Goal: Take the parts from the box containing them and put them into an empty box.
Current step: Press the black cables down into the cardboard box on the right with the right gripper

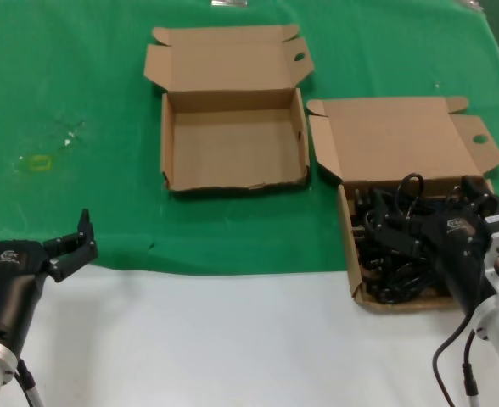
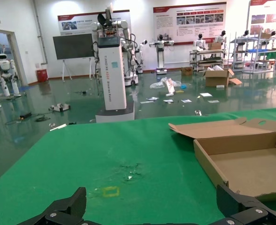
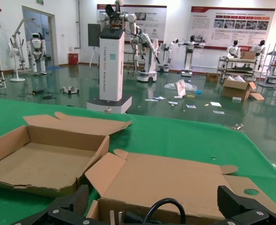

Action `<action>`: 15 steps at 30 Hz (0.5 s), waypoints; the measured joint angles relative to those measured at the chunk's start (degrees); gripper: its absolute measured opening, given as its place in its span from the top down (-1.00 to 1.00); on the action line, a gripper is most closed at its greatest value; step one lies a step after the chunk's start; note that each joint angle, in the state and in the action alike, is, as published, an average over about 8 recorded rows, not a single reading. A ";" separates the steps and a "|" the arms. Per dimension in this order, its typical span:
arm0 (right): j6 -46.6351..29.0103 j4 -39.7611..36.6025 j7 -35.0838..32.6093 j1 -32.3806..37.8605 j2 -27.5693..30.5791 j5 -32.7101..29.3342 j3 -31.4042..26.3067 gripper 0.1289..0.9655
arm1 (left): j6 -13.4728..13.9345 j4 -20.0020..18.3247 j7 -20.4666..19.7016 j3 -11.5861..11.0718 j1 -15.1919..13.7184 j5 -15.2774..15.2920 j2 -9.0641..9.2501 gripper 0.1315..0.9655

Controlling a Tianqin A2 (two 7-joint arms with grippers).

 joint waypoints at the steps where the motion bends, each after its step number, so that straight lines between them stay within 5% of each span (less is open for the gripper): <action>1: 0.00 0.00 0.00 0.00 0.00 0.00 0.00 -1.00 | 0.00 0.00 0.00 0.00 0.00 0.00 0.00 -1.00; 15: 0.00 0.00 0.00 0.00 0.00 0.00 0.00 -1.00 | 0.00 0.00 0.00 0.00 0.00 0.00 0.00 -1.00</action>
